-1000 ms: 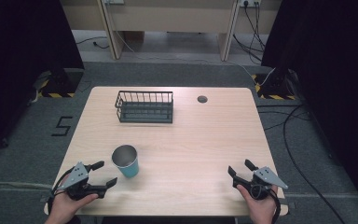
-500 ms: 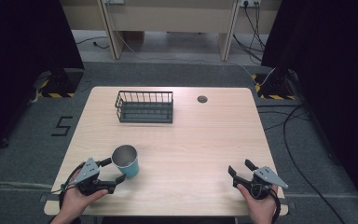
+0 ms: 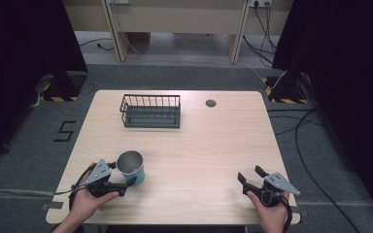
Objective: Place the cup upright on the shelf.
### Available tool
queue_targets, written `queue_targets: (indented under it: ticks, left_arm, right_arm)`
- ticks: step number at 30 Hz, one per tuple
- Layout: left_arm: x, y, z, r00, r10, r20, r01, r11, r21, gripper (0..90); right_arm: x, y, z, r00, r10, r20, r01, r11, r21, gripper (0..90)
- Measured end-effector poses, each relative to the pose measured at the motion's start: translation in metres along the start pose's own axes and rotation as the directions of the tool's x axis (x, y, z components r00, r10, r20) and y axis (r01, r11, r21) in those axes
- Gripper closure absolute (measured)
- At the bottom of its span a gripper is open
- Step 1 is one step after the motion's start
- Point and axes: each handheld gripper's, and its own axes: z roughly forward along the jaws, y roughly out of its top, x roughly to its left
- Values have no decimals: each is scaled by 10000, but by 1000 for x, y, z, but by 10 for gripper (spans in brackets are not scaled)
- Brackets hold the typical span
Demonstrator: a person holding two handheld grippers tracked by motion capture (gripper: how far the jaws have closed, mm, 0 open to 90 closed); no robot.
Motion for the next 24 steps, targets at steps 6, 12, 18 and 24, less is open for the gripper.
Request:
queue_targets:
  ticks: [6, 12, 18, 24]
  left_arm:
    - [0, 4, 5, 10000, 21, 74, -21, 10000, -12, 143]
    - [1, 2, 8, 9999, -48, 163, 53, 9996, -291, 161]
    - [1, 1, 5, 9998, 44, 183, -36, 9991, -430, 167]
    - [0, 6, 2, 9999, 119, 45, -115, 9976, -689, 167]
  right_arm:
    - [-1, 0, 0, 10000, -37, 4, 37, 10000, -2, 230]
    - [-1, 0, 1, 10000, -53, -2, 53, 10000, 34, 229]
    - [0, 0, 1, 10000, -54, -52, 55, 9999, 93, 229]
    - [-1, 0, 1, 10000, -62, -54, 62, 10000, 45, 229]
